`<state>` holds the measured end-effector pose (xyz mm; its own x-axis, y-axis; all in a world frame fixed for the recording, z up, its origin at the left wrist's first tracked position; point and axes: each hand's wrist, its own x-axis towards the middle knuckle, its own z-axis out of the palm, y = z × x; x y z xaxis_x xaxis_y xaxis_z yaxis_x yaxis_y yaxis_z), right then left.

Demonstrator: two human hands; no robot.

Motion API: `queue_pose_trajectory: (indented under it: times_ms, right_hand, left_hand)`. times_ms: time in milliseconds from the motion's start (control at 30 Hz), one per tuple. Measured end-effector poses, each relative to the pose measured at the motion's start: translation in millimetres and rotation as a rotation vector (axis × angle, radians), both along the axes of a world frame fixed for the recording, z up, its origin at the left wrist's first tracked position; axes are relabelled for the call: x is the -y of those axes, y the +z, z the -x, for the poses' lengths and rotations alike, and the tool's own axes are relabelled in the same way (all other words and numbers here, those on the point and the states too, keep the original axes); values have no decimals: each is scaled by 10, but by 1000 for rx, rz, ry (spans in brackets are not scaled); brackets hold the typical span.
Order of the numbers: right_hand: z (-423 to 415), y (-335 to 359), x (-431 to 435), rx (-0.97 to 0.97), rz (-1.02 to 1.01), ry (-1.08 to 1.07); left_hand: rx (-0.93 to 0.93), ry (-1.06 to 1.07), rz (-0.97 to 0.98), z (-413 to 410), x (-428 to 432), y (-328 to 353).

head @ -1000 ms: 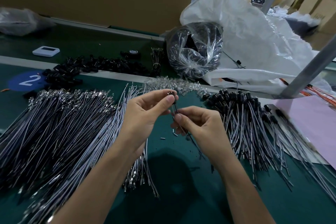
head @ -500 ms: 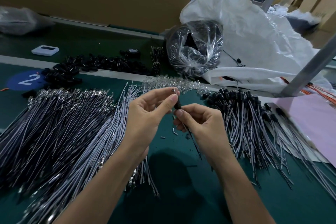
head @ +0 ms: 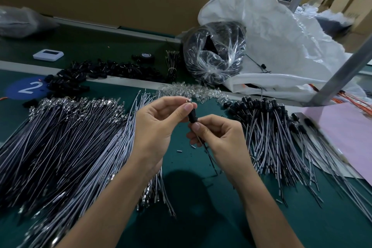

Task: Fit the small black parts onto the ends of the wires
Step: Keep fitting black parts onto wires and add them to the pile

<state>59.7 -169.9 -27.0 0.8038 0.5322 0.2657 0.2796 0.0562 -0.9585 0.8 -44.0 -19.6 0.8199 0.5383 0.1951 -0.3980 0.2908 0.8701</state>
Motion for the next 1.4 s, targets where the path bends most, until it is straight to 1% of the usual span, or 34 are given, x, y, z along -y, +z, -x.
queue_pose_trajectory:
  times_ms: [133, 300, 433, 633, 867, 1067, 1400]
  right_hand:
    - [5, 12, 3, -45, -48, 12]
    - [14, 25, 1, -32, -48, 7]
    - [21, 25, 4, -35, -52, 2]
    - [21, 30, 11, -30, -88, 2]
    - [8, 24, 3, 8, -90, -21]
    - [-9, 16, 4, 13, -116, -21]
    - [-20, -2, 8, 32, -104, -1]
  left_hand:
    - [10, -17, 41, 12, -8, 20]
    - [30, -61, 133, 13, -17, 20]
    - [15, -91, 117, 6, -51, 10]
    - [45, -172, 115, 5, -120, 10]
    - [50, -120, 94, 7, -104, 16]
    - [48, -107, 82, 1, -101, 10]
    - [46, -102, 40, 0, -98, 10]
